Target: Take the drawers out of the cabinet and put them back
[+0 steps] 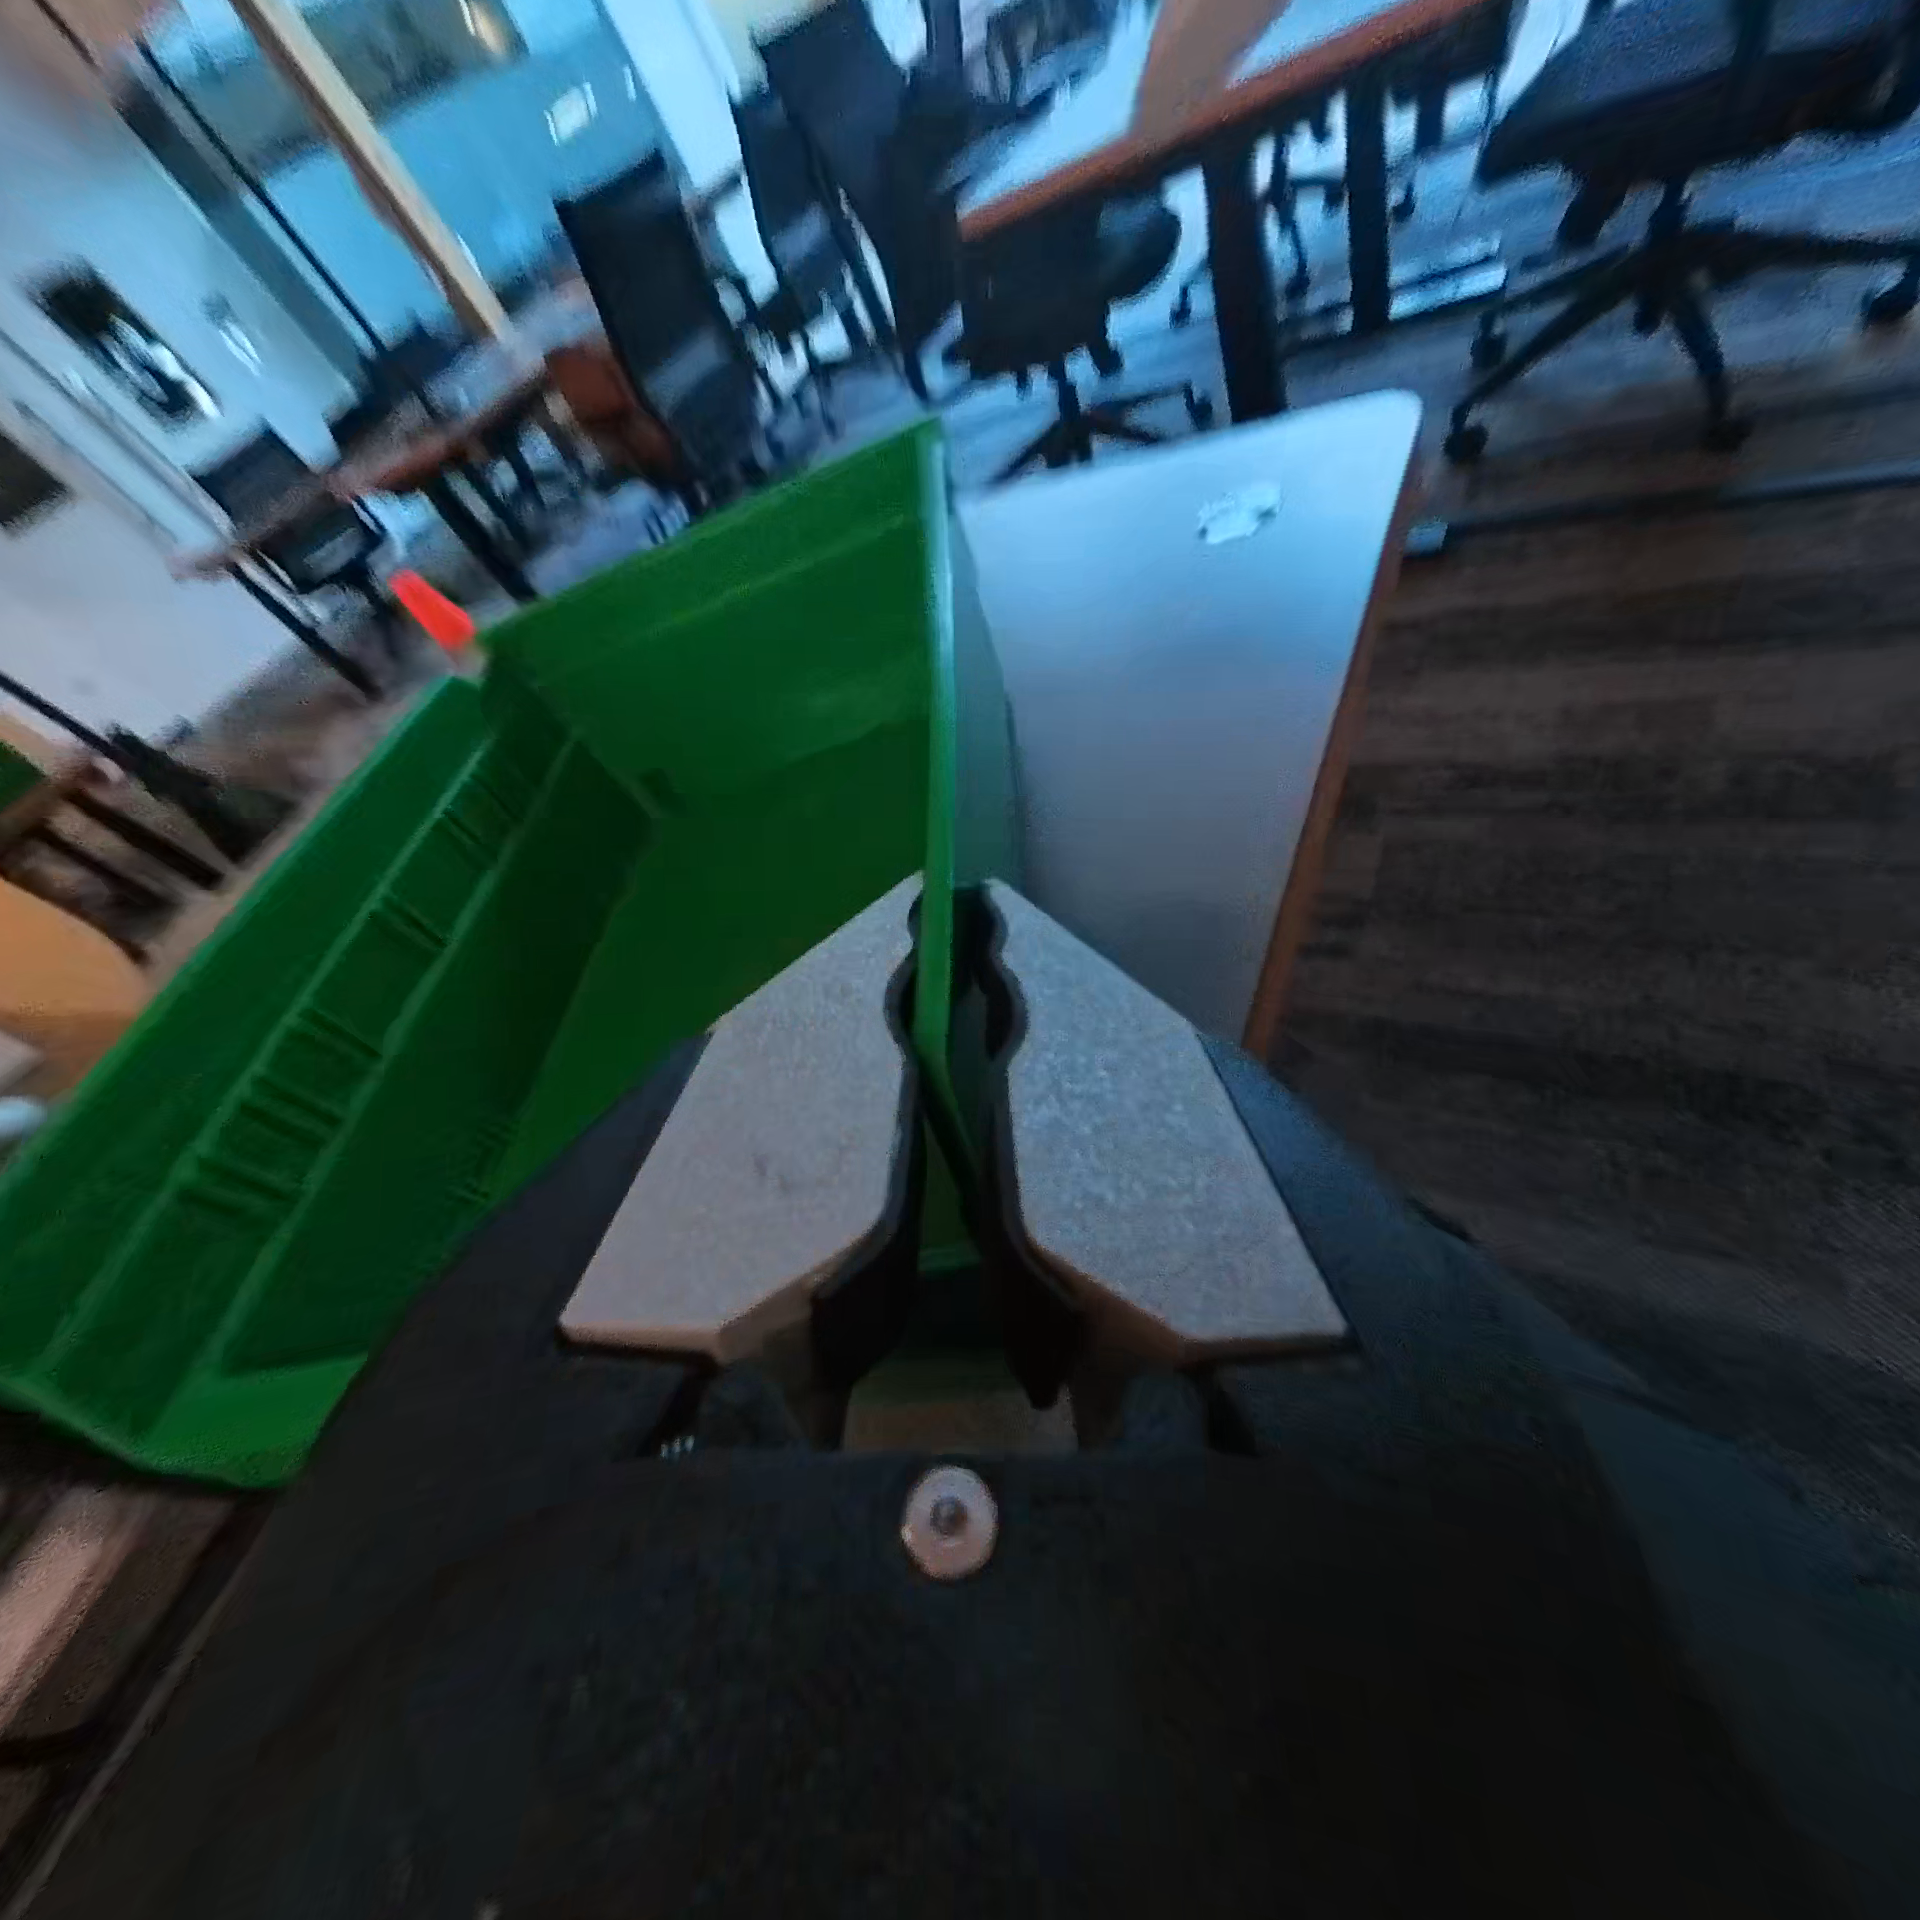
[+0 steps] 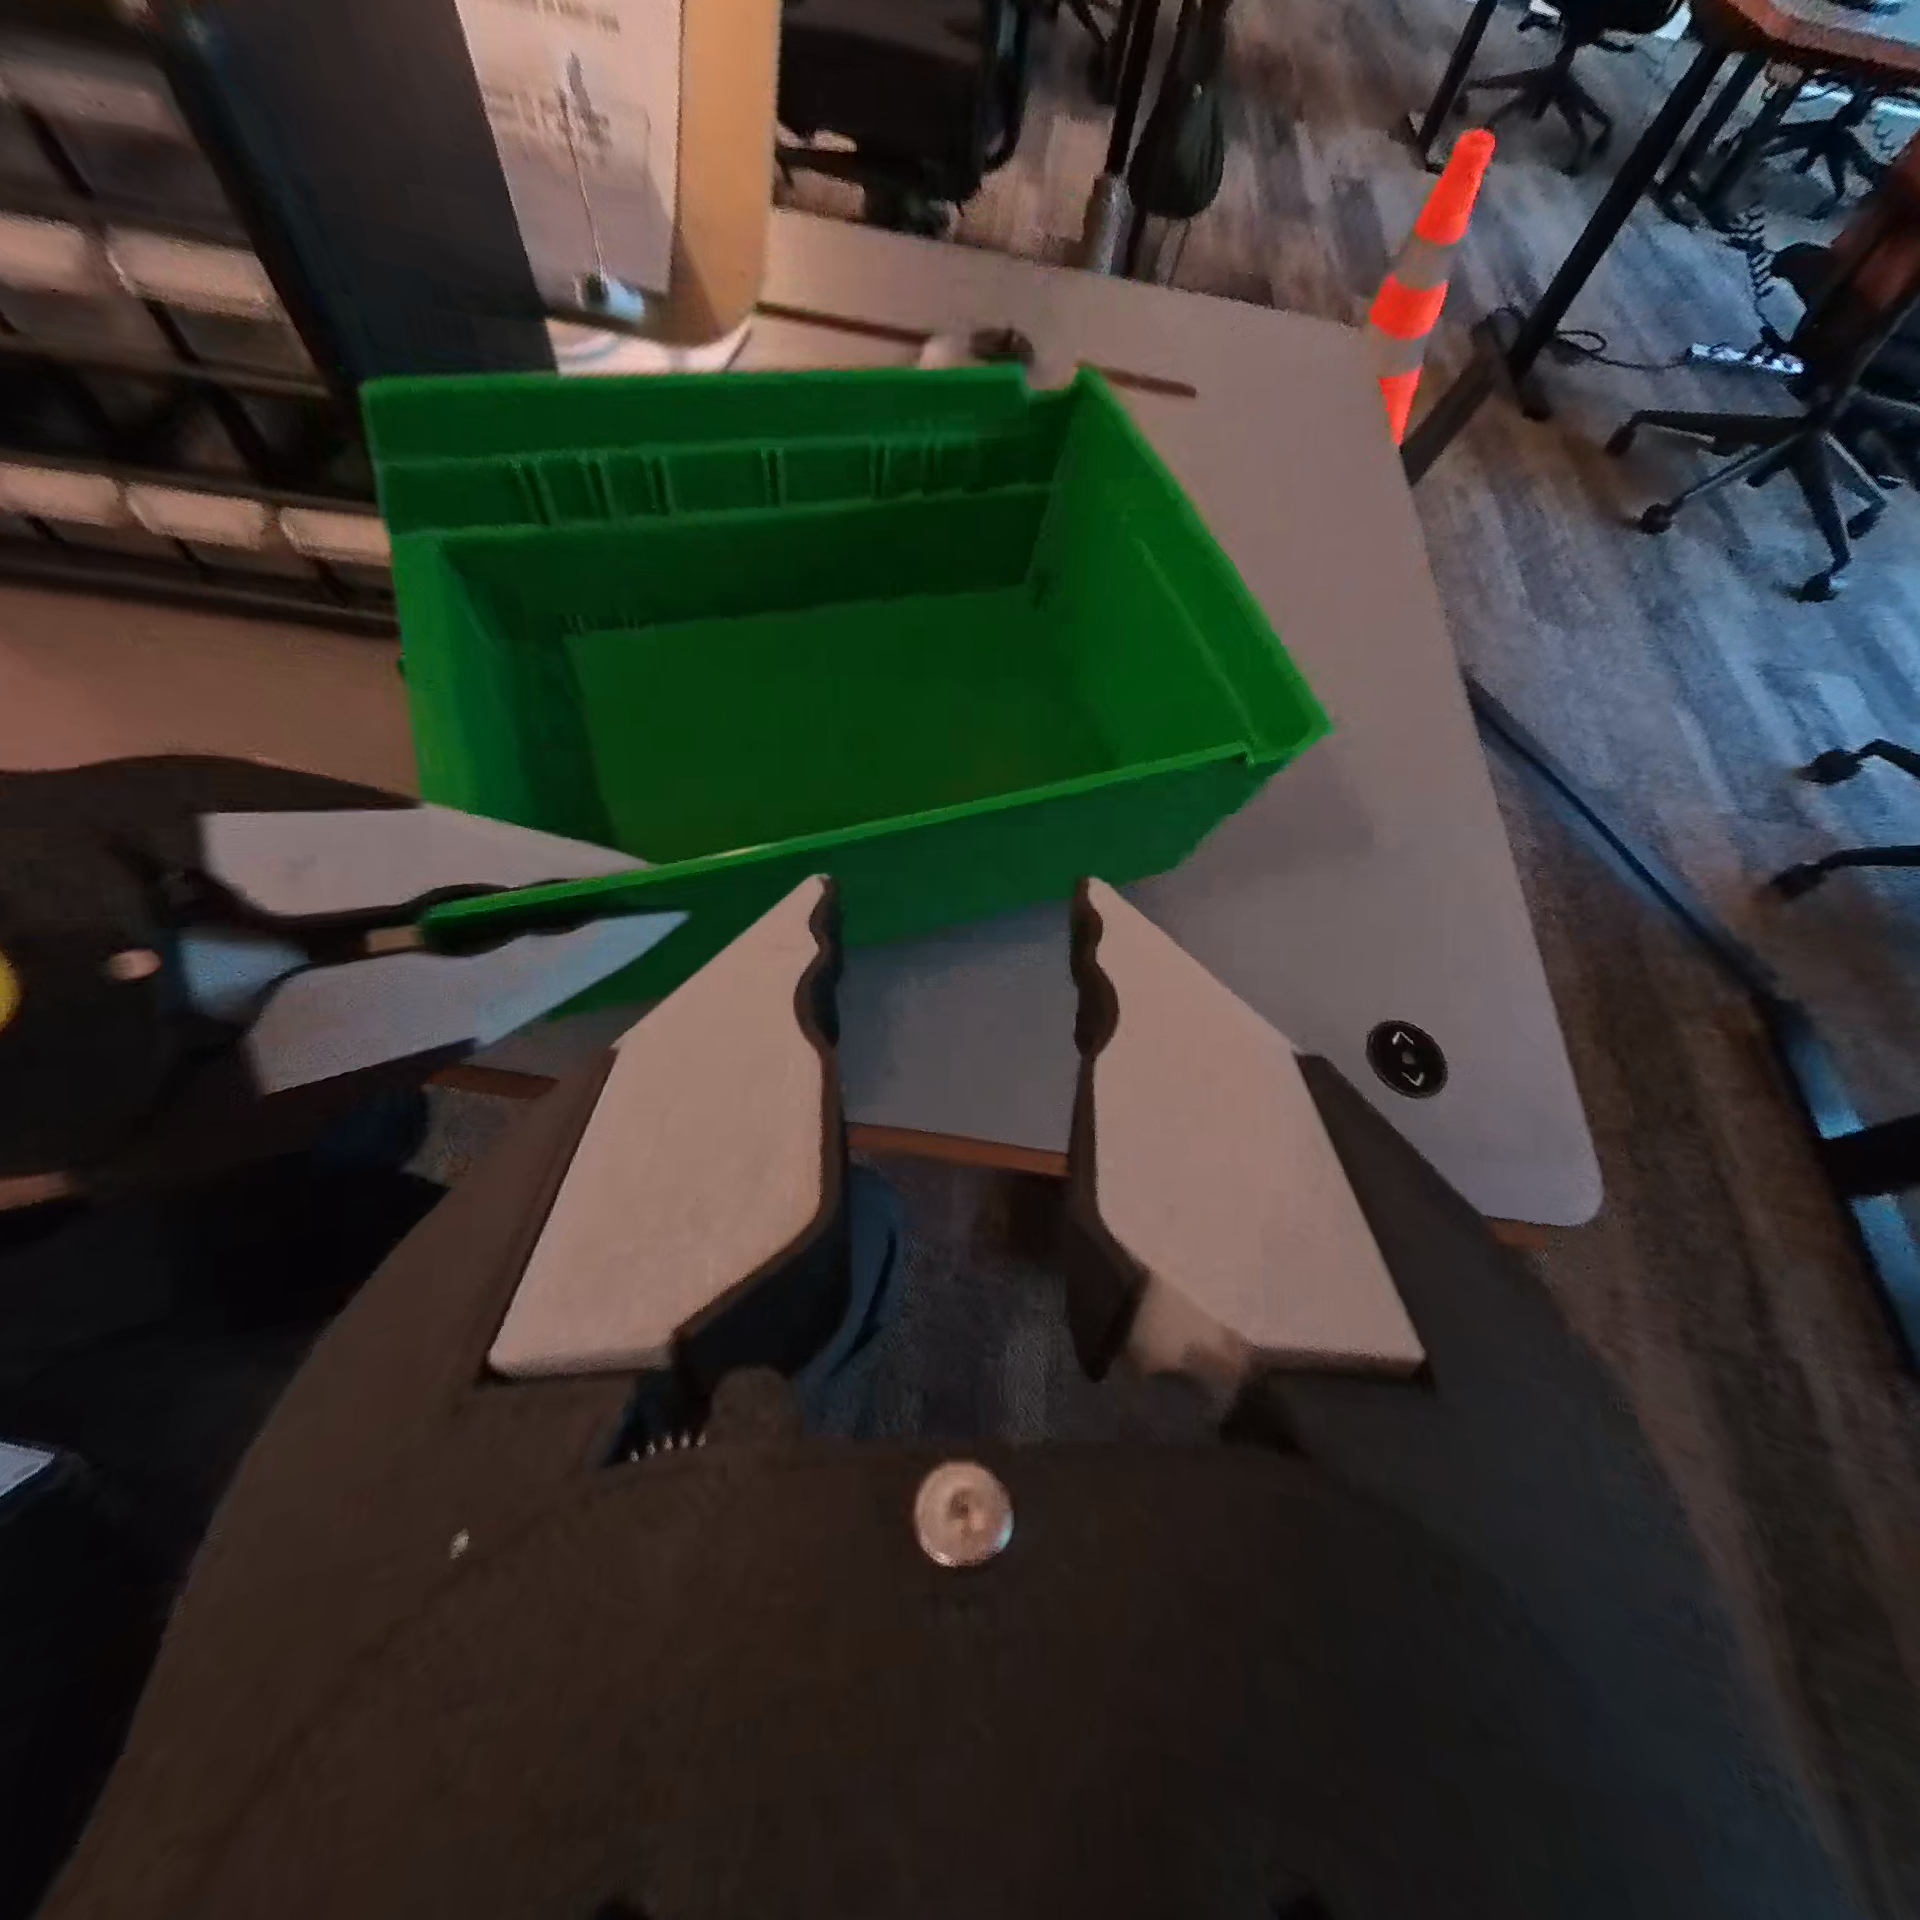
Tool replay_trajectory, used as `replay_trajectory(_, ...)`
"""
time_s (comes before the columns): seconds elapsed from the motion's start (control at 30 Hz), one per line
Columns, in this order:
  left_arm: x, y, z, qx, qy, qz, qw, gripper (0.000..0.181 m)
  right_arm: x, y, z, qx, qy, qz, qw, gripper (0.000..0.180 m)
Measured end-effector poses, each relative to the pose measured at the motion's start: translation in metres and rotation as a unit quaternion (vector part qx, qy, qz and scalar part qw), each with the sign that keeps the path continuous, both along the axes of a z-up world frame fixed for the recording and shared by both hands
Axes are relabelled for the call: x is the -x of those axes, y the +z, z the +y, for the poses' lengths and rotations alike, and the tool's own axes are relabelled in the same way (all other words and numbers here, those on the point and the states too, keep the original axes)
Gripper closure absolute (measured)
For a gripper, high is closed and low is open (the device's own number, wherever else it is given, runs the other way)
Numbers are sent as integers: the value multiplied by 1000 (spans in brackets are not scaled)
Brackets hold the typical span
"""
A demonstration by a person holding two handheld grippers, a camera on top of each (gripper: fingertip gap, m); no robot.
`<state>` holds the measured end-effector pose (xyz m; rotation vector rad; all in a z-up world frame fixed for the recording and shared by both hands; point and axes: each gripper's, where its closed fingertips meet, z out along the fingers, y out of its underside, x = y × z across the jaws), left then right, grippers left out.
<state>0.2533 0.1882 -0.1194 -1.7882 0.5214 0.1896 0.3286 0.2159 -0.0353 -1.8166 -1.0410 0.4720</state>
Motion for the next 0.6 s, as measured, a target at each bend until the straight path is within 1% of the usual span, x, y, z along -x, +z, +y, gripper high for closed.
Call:
replay_trajectory(0.03,-1,-11,6,21,-7,-19,1000,173,2,-3,-1,3,-1,-5,1000,135)
replay_trajectory(0.07,1,-12,9,21,1,-43,999,176,5,-4,-3,7,1,-6,1000,134)
replay_trajectory(0.1,-1,-13,7,30,-8,-57,998,171,9,-5,-5,9,5,-4,1000,133)
replay_trajectory(0.13,-6,-14,0,47,-26,-66,996,158,12,-6,-8,10,10,-3,1000,132)
replay_trajectory(0.17,-11,-15,-11,62,-43,-71,995,141,15,-7,-11,11,16,-4,1000,132)
replay_trajectory(0.2,-13,-15,-24,69,-55,-72,993,134,18,-8,-15,13,24,-5,1000,132)
replay_trajectory(0.27,-11,-14,-54,70,-75,-71,992,126,28,-10,-26,16,57,-8,998,132)
replay_trajectory(0.37,6,-8,-99,79,-98,-93,988,124,56,-22,-59,42,158,-18,986,134)
replay_trajectory(0.47,47,9,-133,71,-80,-123,987,125,88,-40,-97,51,260,-51,963,130)
replay_trajectory(0.53,87,27,-149,40,-45,-133,989,128,106,-57,-109,41,286,-95,953,129)
replay_trajectory(0.6,133,37,-166,20,0,-128,992,130,118,-77,-114,35,292,-143,945,130)
